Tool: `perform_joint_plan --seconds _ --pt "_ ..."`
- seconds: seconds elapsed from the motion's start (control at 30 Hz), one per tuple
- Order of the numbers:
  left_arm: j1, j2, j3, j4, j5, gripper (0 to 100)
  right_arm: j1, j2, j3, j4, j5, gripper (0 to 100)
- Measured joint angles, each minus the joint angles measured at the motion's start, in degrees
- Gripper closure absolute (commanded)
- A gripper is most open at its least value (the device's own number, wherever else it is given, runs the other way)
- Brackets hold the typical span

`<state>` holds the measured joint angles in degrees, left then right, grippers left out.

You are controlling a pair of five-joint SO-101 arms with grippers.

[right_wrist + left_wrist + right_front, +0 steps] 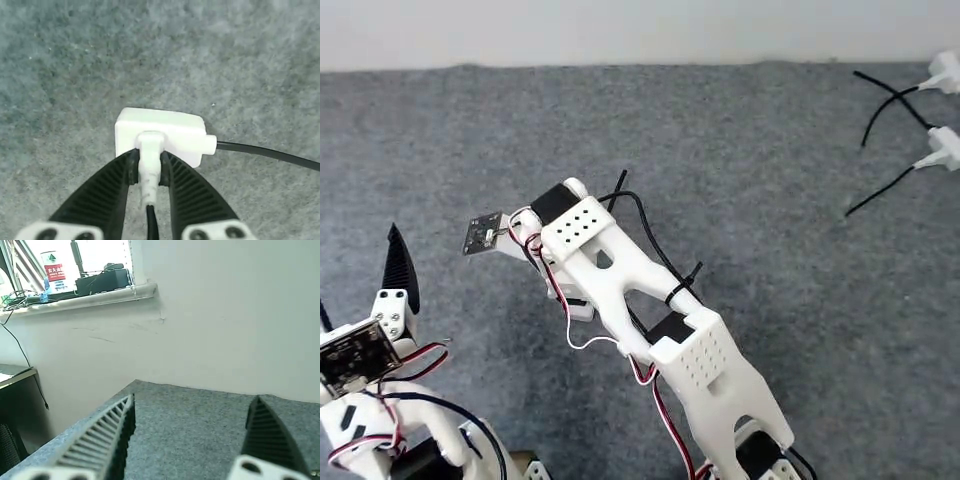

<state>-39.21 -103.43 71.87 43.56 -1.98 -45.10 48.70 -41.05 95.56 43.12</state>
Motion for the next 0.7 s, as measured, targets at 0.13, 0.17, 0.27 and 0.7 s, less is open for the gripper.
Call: perform_joint_plan --seconds 0.13,0.17,0.27,0.7 --pt "0.0 0.0 1.1 0.0 0.0 65 0.0 0.3 -0.1 0.0 0.0 99.1" --pt "0.0 0.0 1.1 0.0 0.0 65 0.0 0.3 -0.1 0.0 0.0 99.1" --pt "0.0 0.0 1.1 0.0 0.0 65 0.0 0.3 -0.1 0.0 0.0 99.1" --pt "0.0 0.0 1.1 0.0 0.0 65 0.0 0.3 -0.1 0.1 -1.1 82.7"
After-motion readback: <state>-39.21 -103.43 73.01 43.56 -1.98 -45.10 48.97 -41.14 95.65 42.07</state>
